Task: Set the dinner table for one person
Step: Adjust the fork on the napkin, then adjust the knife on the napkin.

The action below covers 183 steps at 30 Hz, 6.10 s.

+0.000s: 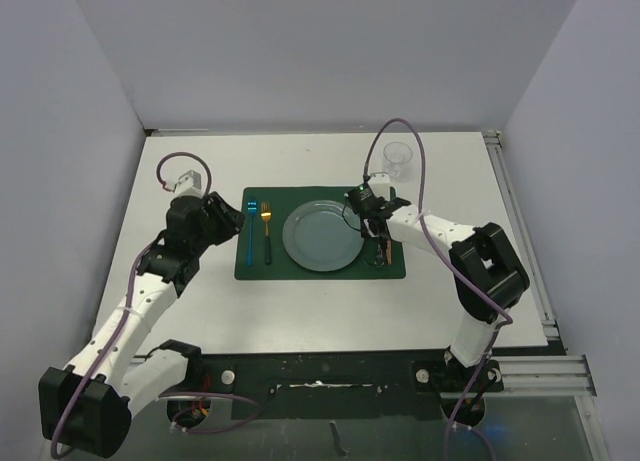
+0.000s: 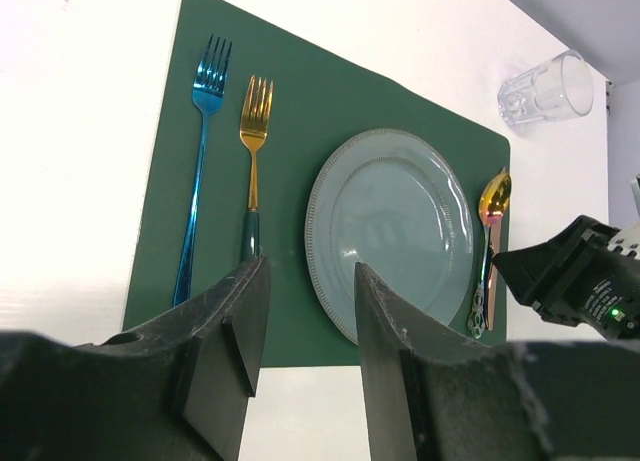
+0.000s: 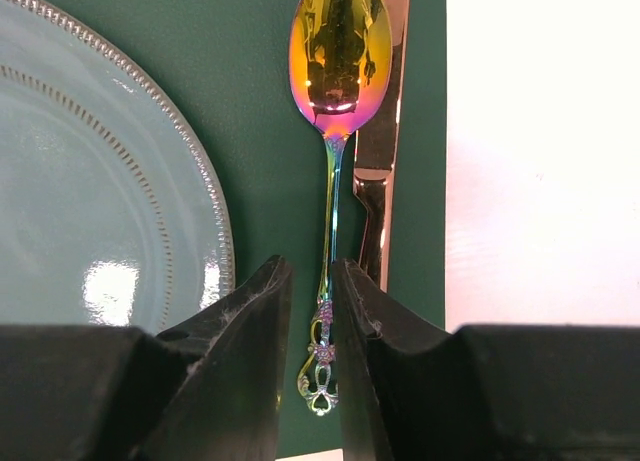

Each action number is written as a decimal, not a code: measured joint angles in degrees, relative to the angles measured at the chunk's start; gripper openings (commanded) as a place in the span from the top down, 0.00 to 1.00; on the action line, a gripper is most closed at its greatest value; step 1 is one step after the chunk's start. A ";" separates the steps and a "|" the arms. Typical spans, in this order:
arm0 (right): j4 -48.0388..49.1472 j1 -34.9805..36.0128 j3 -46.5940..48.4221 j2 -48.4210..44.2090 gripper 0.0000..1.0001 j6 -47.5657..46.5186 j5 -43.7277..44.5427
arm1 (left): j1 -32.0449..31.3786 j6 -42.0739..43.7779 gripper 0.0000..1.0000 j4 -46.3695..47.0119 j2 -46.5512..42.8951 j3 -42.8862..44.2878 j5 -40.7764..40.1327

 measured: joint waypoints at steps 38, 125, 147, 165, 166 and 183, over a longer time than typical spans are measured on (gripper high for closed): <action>5.79 -5.51 -2.69 3.72 0.78 -0.98 -7.08 | -3.43 1.46 0.62 0.02 6.60 2.08 -5.31; 1.18 -3.56 2.08 5.42 0.83 -0.13 -7.37 | -3.52 1.99 0.63 3.32 12.87 -0.28 -6.40; -1.66 -3.72 0.44 4.04 0.84 -0.87 -5.14 | -4.11 1.92 0.63 4.13 13.27 -0.55 -6.38; -1.09 -3.23 0.20 2.05 0.83 -0.31 -7.08 | -4.35 1.90 0.63 4.20 13.53 -0.72 -6.38; -1.18 -3.23 0.22 2.05 0.83 -0.33 -6.93 | -4.37 1.88 0.63 4.31 13.53 -0.79 -6.38; -2.56 -14.93 5.53 1.20 0.64 -3.61 -4.52 | -4.85 1.90 0.63 4.57 13.53 -1.09 -6.38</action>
